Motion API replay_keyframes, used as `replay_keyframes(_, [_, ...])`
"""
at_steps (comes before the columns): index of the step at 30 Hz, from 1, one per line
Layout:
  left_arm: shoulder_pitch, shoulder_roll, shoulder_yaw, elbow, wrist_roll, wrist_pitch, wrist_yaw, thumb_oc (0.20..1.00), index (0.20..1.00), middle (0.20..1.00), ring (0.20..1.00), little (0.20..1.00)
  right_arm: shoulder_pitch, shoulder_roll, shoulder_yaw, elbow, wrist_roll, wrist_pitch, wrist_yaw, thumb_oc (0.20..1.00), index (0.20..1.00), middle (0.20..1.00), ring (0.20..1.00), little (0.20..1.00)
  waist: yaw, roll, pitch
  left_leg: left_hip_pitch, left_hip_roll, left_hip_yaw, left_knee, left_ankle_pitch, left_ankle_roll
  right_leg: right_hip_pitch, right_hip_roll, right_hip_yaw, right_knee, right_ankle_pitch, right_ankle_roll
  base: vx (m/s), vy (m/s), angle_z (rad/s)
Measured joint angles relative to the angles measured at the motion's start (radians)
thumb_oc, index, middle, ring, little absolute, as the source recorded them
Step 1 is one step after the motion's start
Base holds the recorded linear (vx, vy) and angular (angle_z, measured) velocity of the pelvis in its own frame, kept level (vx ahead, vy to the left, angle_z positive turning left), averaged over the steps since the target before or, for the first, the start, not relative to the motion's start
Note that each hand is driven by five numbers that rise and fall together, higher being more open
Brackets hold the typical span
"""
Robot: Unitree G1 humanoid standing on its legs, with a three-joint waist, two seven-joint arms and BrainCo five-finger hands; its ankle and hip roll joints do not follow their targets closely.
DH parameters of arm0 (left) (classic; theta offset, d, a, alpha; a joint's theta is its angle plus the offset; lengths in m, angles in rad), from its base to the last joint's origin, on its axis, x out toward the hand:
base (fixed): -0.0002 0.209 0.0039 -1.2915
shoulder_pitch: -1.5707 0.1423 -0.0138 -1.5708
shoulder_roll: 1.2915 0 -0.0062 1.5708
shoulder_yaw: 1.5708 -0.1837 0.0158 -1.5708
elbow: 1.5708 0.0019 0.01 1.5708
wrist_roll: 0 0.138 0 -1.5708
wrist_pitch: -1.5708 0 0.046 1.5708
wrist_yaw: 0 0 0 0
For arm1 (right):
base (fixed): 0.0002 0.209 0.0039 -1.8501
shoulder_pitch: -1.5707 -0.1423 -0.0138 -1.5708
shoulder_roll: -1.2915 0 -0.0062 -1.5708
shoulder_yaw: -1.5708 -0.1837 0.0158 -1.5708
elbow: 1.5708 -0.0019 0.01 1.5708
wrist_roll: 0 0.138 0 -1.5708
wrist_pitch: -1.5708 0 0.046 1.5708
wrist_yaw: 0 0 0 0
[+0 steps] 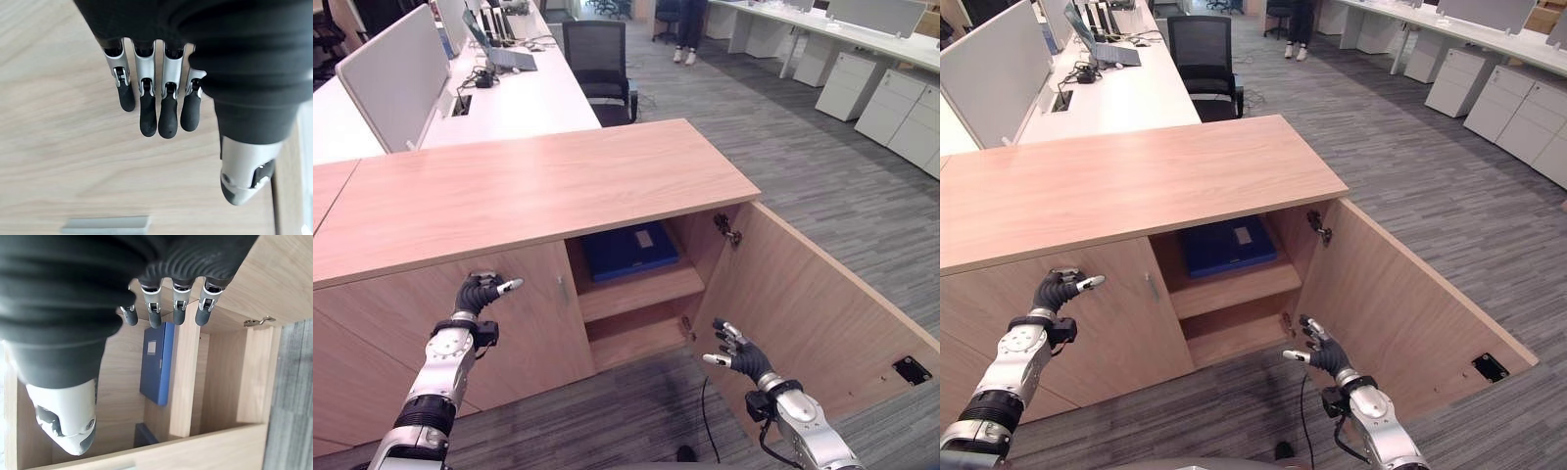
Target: Put the empty folder in the office cabinet
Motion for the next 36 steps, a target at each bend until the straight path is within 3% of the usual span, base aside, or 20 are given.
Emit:
replay_keyframes(4, [0.109, -0.104, 0.010, -0.154, 0.003, -0.012, 0.013, 1.000, 1.000, 1.000, 1.000, 1.000, 0.004, 0.020, -0.008, 0.004, -0.001, 0.000, 0.000, 1.000, 1.000, 1.000, 1.000, 1.000, 0.007, -0.005, 0.000, -0.002, -0.001, -0.011, 0.000, 0.000, 0.000, 0.003, -0.003, -0.010, 0.001, -0.001, 0.000, 0.02, 0.038, 0.07])
replay_keyframes(9, [0.250, -0.217, -0.065, -0.317, 0.005, -0.019, -0.031, 1.000, 1.000, 1.000, 1.000, 1.000, 0.020, 0.042, -0.035, 0.014, -0.004, 0.001, -0.010, 1.000, 1.000, 1.000, 1.000, 1.000, 0.042, 0.003, 0.016, -0.001, -0.003, -0.041, 0.000, -0.002, 0.004, 0.021, -0.008, -0.041, 0.001, -0.012, 0.003, 0.01, 0.031, 0.15])
replay_keyframes(15, [0.323, -0.219, -0.163, -0.462, 0.002, -0.013, -0.116, 1.000, 1.000, 1.000, 1.000, 1.000, 0.014, 0.062, -0.057, 0.015, -0.004, 0.001, -0.024, 1.000, 1.000, 1.000, 1.000, 1.000, 0.056, 0.028, 0.031, -0.003, -0.006, -0.040, 0.005, 0.002, 0.000, 0.013, -0.008, -0.043, 0.003, -0.006, -0.001, -0.07, 0.002, 0.02])
replay_keyframes(18, [0.301, -0.207, -0.223, -0.486, -0.011, -0.003, -0.150, 1.000, 1.000, 1.000, 1.000, 1.000, 0.006, 0.066, -0.057, 0.025, -0.004, 0.000, -0.032, 1.000, 1.000, 1.000, 1.000, 1.000, 0.049, 0.038, 0.054, -0.004, -0.006, 0.002, 0.010, 0.002, 0.000, -0.028, 0.000, -0.019, 0.038, 0.007, 0.001, -0.15, -0.043, -0.44])
replay_keyframes(20, [0.287, -0.205, -0.234, -0.491, -0.016, 0.009, -0.170, 1.000, 1.000, 1.000, 1.000, 1.000, -0.019, 0.073, -0.057, 0.048, -0.004, 0.001, -0.037, 1.000, 1.000, 1.000, 1.000, 1.000, 0.042, 0.030, 0.088, -0.008, -0.006, 0.064, 0.021, 0.004, 0.005, -0.081, -0.006, -0.086, 0.051, 0.027, -0.008, -0.21, -0.047, -0.84])
replay_keyframes(21, [0.281, -0.195, -0.235, -0.497, -0.017, 0.010, -0.174, 1.000, 1.000, 1.000, 1.000, 1.000, -0.030, 0.082, -0.053, 0.051, -0.005, 0.001, -0.045, 1.000, 1.000, 1.000, 1.000, 1.000, 0.062, 0.029, 0.102, -0.015, 0.008, 0.120, 0.031, 0.004, 0.018, -0.093, -0.032, -0.168, 0.026, 0.015, -0.042, -0.11, -0.032, -0.99])
replay_keyframes(22, [0.277, -0.199, -0.240, -0.497, -0.017, 0.018, -0.178, 1.000, 1.000, 1.000, 1.000, 1.000, -0.053, 0.075, -0.050, 0.058, -0.012, 0.005, -0.049, 1.000, 1.000, 1.000, 1.000, 1.000, 0.074, 0.062, 0.116, -0.016, 0.039, 0.161, 0.027, 0.006, 0.015, -0.113, -0.057, -0.385, 0.097, -0.029, -0.076, 0.02, -0.066, -1.47])
replay_keyframes(23, [0.275, -0.194, -0.250, -0.502, -0.017, 0.025, -0.188, 1.000, 1.000, 1.000, 1.000, 1.000, -0.068, 0.076, -0.046, 0.050, -0.022, 0.009, -0.049, 1.000, 1.000, 1.000, 1.000, 1.000, 0.090, 0.088, 0.133, -0.014, 0.071, 0.219, 0.035, 0.001, 0.023, -0.158, -0.137, -0.582, 0.340, -0.086, -0.064, -0.04, -0.108, -1.32])
replay_keyframes(25, [0.274, -0.171, -0.247, -0.502, -0.017, 0.040, -0.197, 1.000, 1.000, 1.000, 1.000, 1.000, -0.067, 0.087, -0.042, 0.050, -0.027, 0.013, -0.050, 1.000, 1.000, 1.000, 1.000, 1.000, 0.087, 0.080, 0.128, 0.018, 0.074, 0.257, 0.032, -0.006, 0.026, -0.126, -0.218, -0.635, 0.551, -0.191, -0.037, -0.07, -0.107, -0.97])
replay_keyframes(26, [0.274, -0.155, -0.242, -0.504, -0.027, 0.040, -0.197, 1.000, 1.000, 1.000, 1.000, 1.000, -0.074, 0.087, -0.041, 0.049, -0.035, 0.012, -0.050, 1.000, 1.000, 1.000, 1.000, 1.000, 0.090, 0.064, 0.118, 0.021, 0.075, 0.284, 0.038, -0.002, 0.020, -0.104, -0.226, -0.647, 0.578, -0.214, -0.031, 0.00, -0.108, -0.87])
replay_keyframes(28, [0.271, -0.141, -0.218, -0.496, -0.037, 0.041, -0.201, 1.000, 1.000, 1.000, 1.000, 1.000, -0.099, 0.085, -0.044, 0.049, -0.039, 0.012, -0.053, 1.000, 1.000, 1.000, 1.000, 1.000, 0.105, 0.041, 0.108, 0.027, 0.074, 0.310, 0.045, -0.003, 0.017, -0.065, -0.181, -0.676, 0.477, -0.264, -0.057, 0.01, -0.244, -0.89])
replay_keyframes(29, [0.267, -0.150, -0.222, -0.486, -0.037, 0.048, -0.202, 1.000, 1.000, 1.000, 1.000, 1.000, -0.100, 0.076, -0.052, 0.054, -0.039, 0.013, -0.058, 1.000, 1.000, 1.000, 1.000, 1.000, 0.090, 0.064, 0.119, 0.034, 0.095, 0.309, 0.053, 0.008, 0.009, -0.063, -0.149, -0.659, 0.447, -0.258, -0.069, 0.03, -0.275, -0.97])
replay_keyframes(30, [0.281, -0.159, -0.227, -0.475, -0.037, 0.048, -0.206, 1.000, 1.000, 1.000, 1.000, 1.000, -0.091, 0.059, -0.054, 0.050, -0.039, 0.012, -0.061, 1.000, 1.000, 1.000, 1.000, 1.000, 0.082, 0.095, 0.103, 0.036, 0.119, 0.303, 0.076, 0.025, 0.026, -0.052, -0.101, -0.615, 0.393, -0.250, -0.083, 0.05, -0.252, -0.83])
replay_keyframes(31, [0.283, -0.172, -0.224, -0.464, -0.037, 0.048, -0.206, 1.000, 1.000, 1.000, 1.000, 1.000, -0.081, 0.051, -0.053, 0.051, -0.039, 0.012, -0.062, 1.000, 1.000, 1.000, 1.000, 1.000, 0.082, 0.106, 0.096, 0.033, 0.134, 0.300, 0.094, 0.024, 0.024, -0.045, -0.081, -0.601, 0.368, -0.238, -0.095, 0.02, -0.228, -0.86])
replay_keyframes(35, [0.278, -0.208, -0.209, -0.451, -0.052, 0.046, -0.201, 1.000, 1.000, 1.000, 1.000, 1.000, -0.039, 0.000, -0.049, 0.050, -0.038, 0.015, -0.062, 1.000, 1.000, 1.000, 1.000, 1.000, 0.059, 0.129, 0.073, 0.001, 0.186, 0.285, 0.216, 0.055, -0.015, -0.032, -0.027, -0.549, 0.303, -0.223, -0.119, -0.01, -0.241, -0.48])
replay_keyframes(36, [0.277, -0.216, -0.195, -0.450, -0.069, 0.047, -0.199, 1.000, 1.000, 1.000, 1.000, 1.000, -0.040, -0.001, -0.046, 0.049, -0.038, 0.015, -0.061, 1.000, 1.000, 1.000, 1.000, 1.000, 0.050, 0.118, 0.074, -0.035, 0.212, 0.270, 0.305, 0.077, -0.033, -0.028, -0.004, -0.531, 0.271, -0.211, -0.138, -0.01, -0.209, -0.71])
